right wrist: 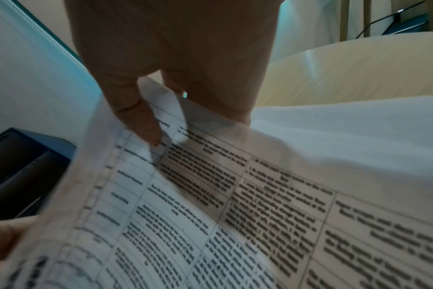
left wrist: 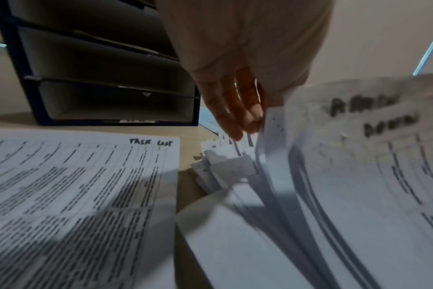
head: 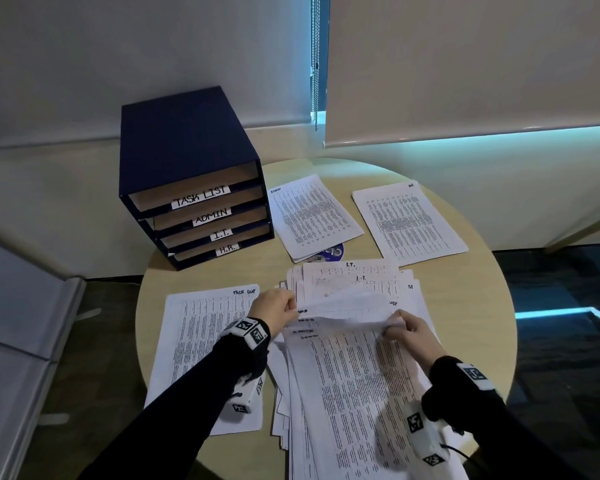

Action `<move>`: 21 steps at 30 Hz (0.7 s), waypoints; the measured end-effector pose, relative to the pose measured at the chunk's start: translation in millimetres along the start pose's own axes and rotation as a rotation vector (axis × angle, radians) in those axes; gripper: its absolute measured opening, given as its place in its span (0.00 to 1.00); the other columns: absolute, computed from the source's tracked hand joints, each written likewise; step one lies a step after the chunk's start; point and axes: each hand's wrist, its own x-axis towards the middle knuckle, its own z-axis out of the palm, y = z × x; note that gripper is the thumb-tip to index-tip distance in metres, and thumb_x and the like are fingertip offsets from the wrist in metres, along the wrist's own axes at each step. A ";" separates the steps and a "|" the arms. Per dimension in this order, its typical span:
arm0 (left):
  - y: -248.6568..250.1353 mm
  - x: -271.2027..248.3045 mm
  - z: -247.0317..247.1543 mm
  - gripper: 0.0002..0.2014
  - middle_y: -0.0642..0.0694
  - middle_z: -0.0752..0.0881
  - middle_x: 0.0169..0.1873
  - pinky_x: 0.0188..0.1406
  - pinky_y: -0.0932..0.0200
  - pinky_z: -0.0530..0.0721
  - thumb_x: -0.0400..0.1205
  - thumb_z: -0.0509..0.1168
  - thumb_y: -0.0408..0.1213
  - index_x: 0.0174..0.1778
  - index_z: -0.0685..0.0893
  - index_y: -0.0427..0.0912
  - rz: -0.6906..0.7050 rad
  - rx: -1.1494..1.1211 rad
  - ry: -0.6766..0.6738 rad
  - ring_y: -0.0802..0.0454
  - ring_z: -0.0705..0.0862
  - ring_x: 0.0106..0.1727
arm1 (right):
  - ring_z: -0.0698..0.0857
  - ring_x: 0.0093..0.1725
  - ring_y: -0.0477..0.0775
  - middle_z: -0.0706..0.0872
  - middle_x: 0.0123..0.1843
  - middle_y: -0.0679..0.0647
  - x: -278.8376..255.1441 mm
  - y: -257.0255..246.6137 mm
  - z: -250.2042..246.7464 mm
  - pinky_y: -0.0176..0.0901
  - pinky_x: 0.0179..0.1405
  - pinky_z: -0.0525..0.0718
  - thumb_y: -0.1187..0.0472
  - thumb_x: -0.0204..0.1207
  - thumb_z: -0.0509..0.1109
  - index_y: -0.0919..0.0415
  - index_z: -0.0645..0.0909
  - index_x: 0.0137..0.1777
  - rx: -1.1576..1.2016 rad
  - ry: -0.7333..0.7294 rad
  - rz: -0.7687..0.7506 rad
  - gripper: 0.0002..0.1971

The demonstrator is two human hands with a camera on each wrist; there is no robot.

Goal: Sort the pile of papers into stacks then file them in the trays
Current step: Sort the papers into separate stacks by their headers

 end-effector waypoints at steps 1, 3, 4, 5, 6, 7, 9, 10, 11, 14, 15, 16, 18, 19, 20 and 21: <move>0.3 -0.5 0.4 0.08 0.52 0.81 0.38 0.38 0.64 0.74 0.80 0.70 0.39 0.37 0.78 0.46 0.028 0.021 0.019 0.53 0.81 0.42 | 0.76 0.36 0.53 0.81 0.32 0.54 0.5 1.9 0.0 0.45 0.38 0.70 0.63 0.54 0.72 0.60 0.75 0.39 0.014 0.028 0.004 0.13; -0.9 -1.2 3.0 0.09 0.52 0.80 0.40 0.44 0.63 0.76 0.82 0.67 0.41 0.39 0.76 0.46 0.083 0.066 0.032 0.54 0.78 0.42 | 0.80 0.41 0.56 0.85 0.42 0.58 2.3 4.9 -0.4 0.46 0.42 0.75 0.67 0.58 0.76 0.57 0.73 0.52 0.062 0.083 0.026 0.23; -2.1 -1.5 4.2 0.08 0.52 0.79 0.41 0.46 0.63 0.77 0.83 0.65 0.43 0.40 0.77 0.45 0.119 0.101 0.035 0.54 0.78 0.42 | 0.82 0.43 0.57 0.85 0.45 0.60 1.8 4.5 -0.5 0.45 0.42 0.78 0.71 0.62 0.76 0.55 0.72 0.56 0.078 0.089 0.027 0.25; -2.3 -3.2 4.0 0.09 0.51 0.80 0.42 0.49 0.62 0.78 0.84 0.63 0.44 0.42 0.78 0.44 0.149 0.134 0.033 0.54 0.78 0.43 | 0.83 0.45 0.58 0.86 0.46 0.60 2.0 4.8 -1.1 0.46 0.43 0.79 0.75 0.65 0.74 0.54 0.73 0.58 0.077 0.079 0.023 0.25; -2.8 -4.4 3.9 0.11 0.50 0.81 0.44 0.52 0.60 0.79 0.85 0.61 0.45 0.45 0.81 0.42 0.176 0.164 0.036 0.54 0.79 0.45 | 0.83 0.45 0.59 0.87 0.45 0.60 3.1 5.8 -2.1 0.46 0.43 0.80 0.77 0.66 0.73 0.56 0.75 0.56 0.057 0.067 0.012 0.23; -3.4 -6.2 3.4 0.13 0.49 0.83 0.46 0.55 0.58 0.80 0.86 0.60 0.46 0.49 0.83 0.40 0.189 0.188 0.030 0.53 0.80 0.47 | 0.83 0.44 0.59 0.87 0.43 0.59 3.7 6.2 -3.1 0.46 0.43 0.79 0.78 0.66 0.72 0.59 0.78 0.51 0.015 0.053 -0.005 0.18; -5.5 -10.3 3.8 0.15 0.47 0.85 0.55 0.61 0.53 0.81 0.86 0.59 0.45 0.59 0.86 0.41 0.220 0.178 0.046 0.51 0.82 0.55 | 0.81 0.42 0.59 0.83 0.36 0.57 3.0 6.6 -2.8 0.44 0.41 0.76 0.78 0.67 0.71 0.63 0.80 0.37 -0.050 0.038 -0.039 0.10; -7.7 -12.2 5.3 0.14 0.47 0.84 0.62 0.65 0.52 0.80 0.86 0.60 0.43 0.62 0.86 0.44 0.242 0.139 0.078 0.50 0.81 0.61 | 0.80 0.42 0.59 0.81 0.37 0.58 2.8 7.8 -2.4 0.42 0.40 0.76 0.78 0.68 0.70 0.64 0.79 0.33 -0.056 0.052 -0.048 0.10; -8.9 -15.2 6.0 0.14 0.48 0.80 0.69 0.67 0.53 0.78 0.85 0.62 0.41 0.64 0.86 0.47 0.260 0.081 0.111 0.49 0.79 0.65 | 0.80 0.45 0.60 0.80 0.41 0.59 3.6 9.8 -2.4 0.39 0.39 0.76 0.78 0.68 0.71 0.63 0.80 0.30 -0.062 0.082 -0.051 0.11; -7.3 -24.9 5.4 0.12 0.54 0.74 0.72 0.63 0.63 0.73 0.82 0.67 0.38 0.60 0.88 0.51 0.241 -0.185 0.105 0.58 0.75 0.63 | 0.74 0.62 0.54 0.74 0.61 0.54 7.6 15.6 -3.3 0.43 0.57 0.74 0.74 0.66 0.75 0.61 0.82 0.29 -0.095 0.168 -0.037 0.10; -5.4 -27.9 2.9 0.10 0.56 0.74 0.70 0.64 0.63 0.71 0.81 0.68 0.38 0.56 0.89 0.53 0.202 -0.276 0.043 0.61 0.75 0.62 | 0.73 0.64 0.52 0.74 0.64 0.51 9.4 17.6 -4.0 0.48 0.63 0.72 0.74 0.66 0.75 0.64 0.83 0.31 -0.091 0.157 -0.044 0.07; -6.3 -29.2 2.6 0.09 0.58 0.74 0.69 0.66 0.61 0.70 0.81 0.69 0.39 0.53 0.89 0.57 0.163 -0.355 -0.038 0.62 0.76 0.62 | 0.73 0.64 0.52 0.75 0.65 0.49 11.0 18.1 -4.2 0.50 0.66 0.71 0.74 0.66 0.74 0.66 0.84 0.33 -0.078 0.137 -0.042 0.05; -6.7 -32.6 2.3 0.07 0.56 0.79 0.66 0.68 0.52 0.76 0.79 0.70 0.43 0.47 0.85 0.64 0.100 -0.464 -0.161 0.61 0.81 0.59 | 0.78 0.58 0.53 0.82 0.56 0.50 9.2 15.2 -3.2 0.47 0.58 0.73 0.76 0.68 0.72 0.65 0.83 0.33 -0.045 0.100 -0.041 0.07; -6.4 -33.6 2.4 0.05 0.55 0.81 0.65 0.66 0.50 0.78 0.79 0.70 0.47 0.48 0.83 0.63 0.056 -0.514 -0.203 0.60 0.82 0.57 | 0.80 0.52 0.55 0.86 0.47 0.51 8.0 13.6 -3.0 0.45 0.51 0.74 0.77 0.68 0.71 0.63 0.82 0.32 -0.027 0.091 -0.040 0.10; -4.1 -35.0 0.3 0.05 0.53 0.82 0.64 0.65 0.51 0.78 0.79 0.69 0.52 0.49 0.83 0.60 -0.011 -0.585 -0.225 0.58 0.83 0.56 | 0.81 0.47 0.57 0.87 0.38 0.52 7.7 13.6 -3.1 0.45 0.46 0.74 0.77 0.68 0.70 0.63 0.80 0.31 -0.020 0.092 -0.033 0.10; -1.8 -34.3 -1.1 0.10 0.52 0.82 0.63 0.63 0.51 0.79 0.80 0.65 0.55 0.50 0.83 0.56 -0.094 -0.684 -0.217 0.56 0.83 0.57 | 0.82 0.43 0.57 0.87 0.32 0.53 7.6 14.2 -3.6 0.45 0.44 0.74 0.78 0.68 0.70 0.64 0.80 0.31 -0.018 0.087 -0.027 0.10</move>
